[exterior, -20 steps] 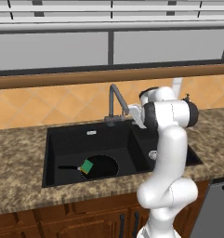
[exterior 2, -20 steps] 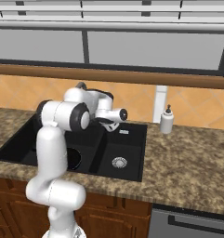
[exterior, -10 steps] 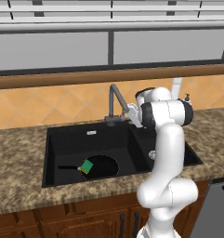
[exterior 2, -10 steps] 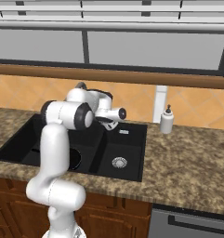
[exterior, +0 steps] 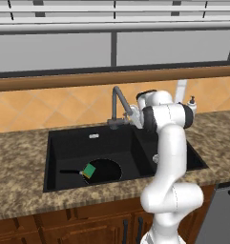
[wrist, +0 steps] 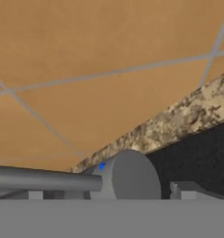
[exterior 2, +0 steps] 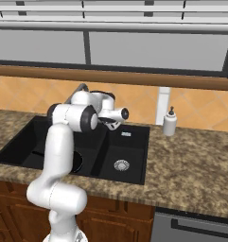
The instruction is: Pick the pan and sponge and place them into the sink. Then turn on the water.
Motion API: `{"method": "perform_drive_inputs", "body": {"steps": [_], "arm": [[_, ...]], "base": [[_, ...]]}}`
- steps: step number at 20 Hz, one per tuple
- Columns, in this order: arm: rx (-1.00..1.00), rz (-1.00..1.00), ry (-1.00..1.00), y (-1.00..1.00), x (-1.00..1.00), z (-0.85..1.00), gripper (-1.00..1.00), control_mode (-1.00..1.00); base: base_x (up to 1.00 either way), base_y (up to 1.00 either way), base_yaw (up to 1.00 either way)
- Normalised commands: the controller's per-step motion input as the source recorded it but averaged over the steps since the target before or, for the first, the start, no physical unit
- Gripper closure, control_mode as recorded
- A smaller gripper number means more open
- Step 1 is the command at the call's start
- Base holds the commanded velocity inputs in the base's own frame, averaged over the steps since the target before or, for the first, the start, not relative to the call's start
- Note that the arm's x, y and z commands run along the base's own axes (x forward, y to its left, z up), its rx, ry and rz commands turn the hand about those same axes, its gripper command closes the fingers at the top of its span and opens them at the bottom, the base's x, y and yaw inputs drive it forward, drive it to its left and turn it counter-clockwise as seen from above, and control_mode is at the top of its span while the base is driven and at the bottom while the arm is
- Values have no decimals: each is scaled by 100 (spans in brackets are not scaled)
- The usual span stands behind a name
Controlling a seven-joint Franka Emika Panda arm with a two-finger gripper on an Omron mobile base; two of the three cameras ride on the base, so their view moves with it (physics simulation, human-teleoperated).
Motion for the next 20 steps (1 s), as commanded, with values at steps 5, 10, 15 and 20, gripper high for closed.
{"method": "perform_drive_inputs", "body": {"steps": [5, 10, 15, 20], "arm": [[0, 0, 0, 2, 29, -12, -100, -100], [0, 0, 0, 3, 21, -14, -100, -100], [0, 0, 0, 5, 31, -16, -100, -100], [0, 0, 0, 1, 28, -14, 100, -100]], "base": [[0, 0, 0], [0, 0, 0], [0, 0, 0], [0, 0, 0]]}}
